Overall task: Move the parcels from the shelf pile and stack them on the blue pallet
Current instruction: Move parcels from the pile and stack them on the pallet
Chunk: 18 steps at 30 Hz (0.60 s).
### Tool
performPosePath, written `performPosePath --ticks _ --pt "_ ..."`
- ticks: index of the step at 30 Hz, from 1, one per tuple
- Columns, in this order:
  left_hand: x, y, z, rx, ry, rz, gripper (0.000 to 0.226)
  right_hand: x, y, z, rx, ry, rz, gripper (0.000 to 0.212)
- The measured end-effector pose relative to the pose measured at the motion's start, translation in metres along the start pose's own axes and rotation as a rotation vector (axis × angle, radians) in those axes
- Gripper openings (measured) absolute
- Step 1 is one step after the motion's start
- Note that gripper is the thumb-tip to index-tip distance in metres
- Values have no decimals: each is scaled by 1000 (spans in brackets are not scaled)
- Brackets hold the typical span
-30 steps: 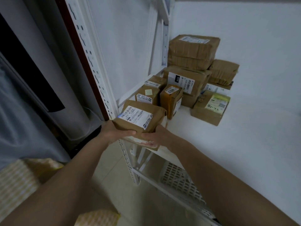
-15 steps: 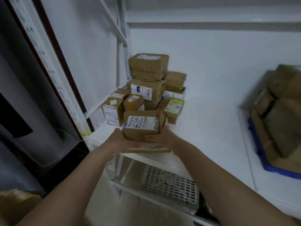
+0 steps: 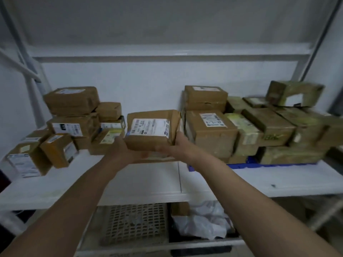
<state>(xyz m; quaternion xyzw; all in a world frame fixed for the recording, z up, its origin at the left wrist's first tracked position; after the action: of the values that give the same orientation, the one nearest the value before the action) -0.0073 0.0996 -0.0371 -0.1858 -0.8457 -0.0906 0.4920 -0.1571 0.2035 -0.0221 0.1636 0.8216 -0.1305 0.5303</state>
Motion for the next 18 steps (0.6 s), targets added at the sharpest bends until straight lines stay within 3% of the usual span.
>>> performPosePath --ticks 4,6,10,13,18 --pt "48 13 25 -1 -1 53 124 -9 17 -62 73 -4 -46 81" --pt "64 14 44 -36 46 62 115 -9 22 -91 113 -16 -47 76" --pt "96 6 73 -47 93 111 76 -8 25 -137 161 -98 -61 50" --pt "115 -7 98 -104 183 136 74 -1 19 -168 264 -116 -53 56" --pt "139 -34 135 -138 312 163 73 17 -4 -205 373 -108 -20 49"
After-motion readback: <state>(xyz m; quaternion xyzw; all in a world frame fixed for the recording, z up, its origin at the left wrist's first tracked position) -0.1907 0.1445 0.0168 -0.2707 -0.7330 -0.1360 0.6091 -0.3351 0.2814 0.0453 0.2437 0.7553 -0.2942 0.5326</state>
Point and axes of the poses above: each hand's wrist, its own y-axis away from the middle knuckle, its own z-axis out of the palm, x = y × z, the point moved 8 cm from there along -y, towards the middle knuckle, and after that the axes turned 5 degrees about x, right-handed, at the moved point
